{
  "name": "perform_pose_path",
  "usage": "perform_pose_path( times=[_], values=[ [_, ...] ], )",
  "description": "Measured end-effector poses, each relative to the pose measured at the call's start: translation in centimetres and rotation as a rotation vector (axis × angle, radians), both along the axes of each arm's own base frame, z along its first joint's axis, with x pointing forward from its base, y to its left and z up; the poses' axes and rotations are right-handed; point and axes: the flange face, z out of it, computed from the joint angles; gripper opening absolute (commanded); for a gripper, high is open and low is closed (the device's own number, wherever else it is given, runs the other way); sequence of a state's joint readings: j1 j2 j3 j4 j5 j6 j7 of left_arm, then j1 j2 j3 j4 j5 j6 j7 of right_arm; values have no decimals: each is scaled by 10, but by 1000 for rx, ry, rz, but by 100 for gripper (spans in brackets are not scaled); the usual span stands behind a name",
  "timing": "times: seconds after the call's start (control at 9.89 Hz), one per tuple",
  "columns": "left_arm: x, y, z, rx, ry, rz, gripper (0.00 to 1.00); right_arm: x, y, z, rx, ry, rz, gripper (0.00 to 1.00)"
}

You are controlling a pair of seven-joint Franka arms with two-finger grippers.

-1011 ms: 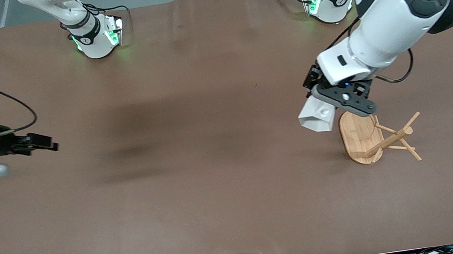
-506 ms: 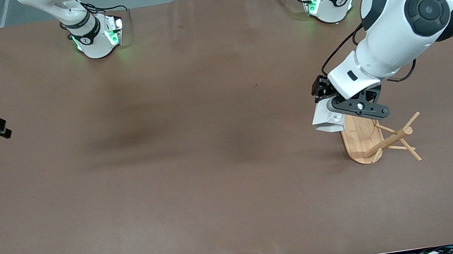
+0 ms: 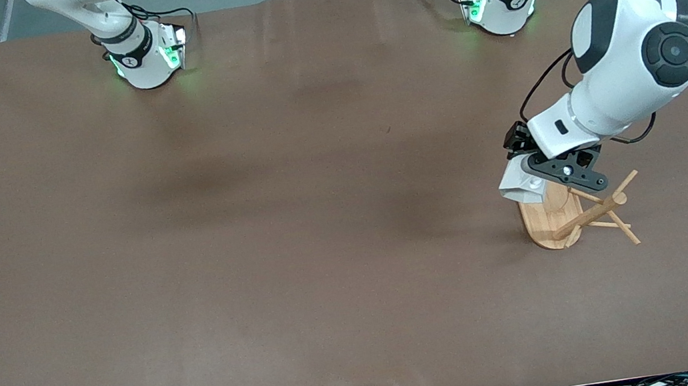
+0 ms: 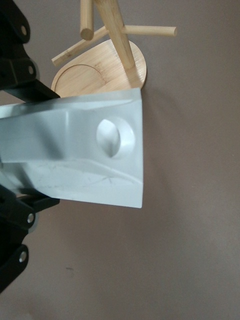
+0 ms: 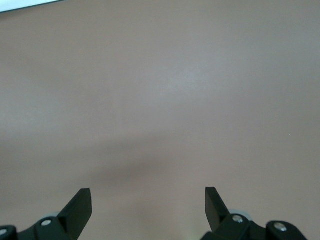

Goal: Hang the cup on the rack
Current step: 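Lower the cup's handle hole onto a rack peg with the left gripper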

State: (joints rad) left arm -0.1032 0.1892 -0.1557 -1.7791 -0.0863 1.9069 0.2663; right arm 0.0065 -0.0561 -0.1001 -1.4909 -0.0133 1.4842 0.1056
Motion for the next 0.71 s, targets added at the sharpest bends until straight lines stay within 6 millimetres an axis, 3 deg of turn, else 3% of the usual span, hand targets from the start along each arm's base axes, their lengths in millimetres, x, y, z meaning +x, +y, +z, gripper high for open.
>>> perform_pose_path(
  times=[0.3,0.71],
  values=[
    [3,19,-13,-6,-17,-68,0,1,-11,0,-1,0,-22,100],
    [6,39,-27,-1,1,-83,0,1,-12,0,-1,0,-23,100]
  ],
)
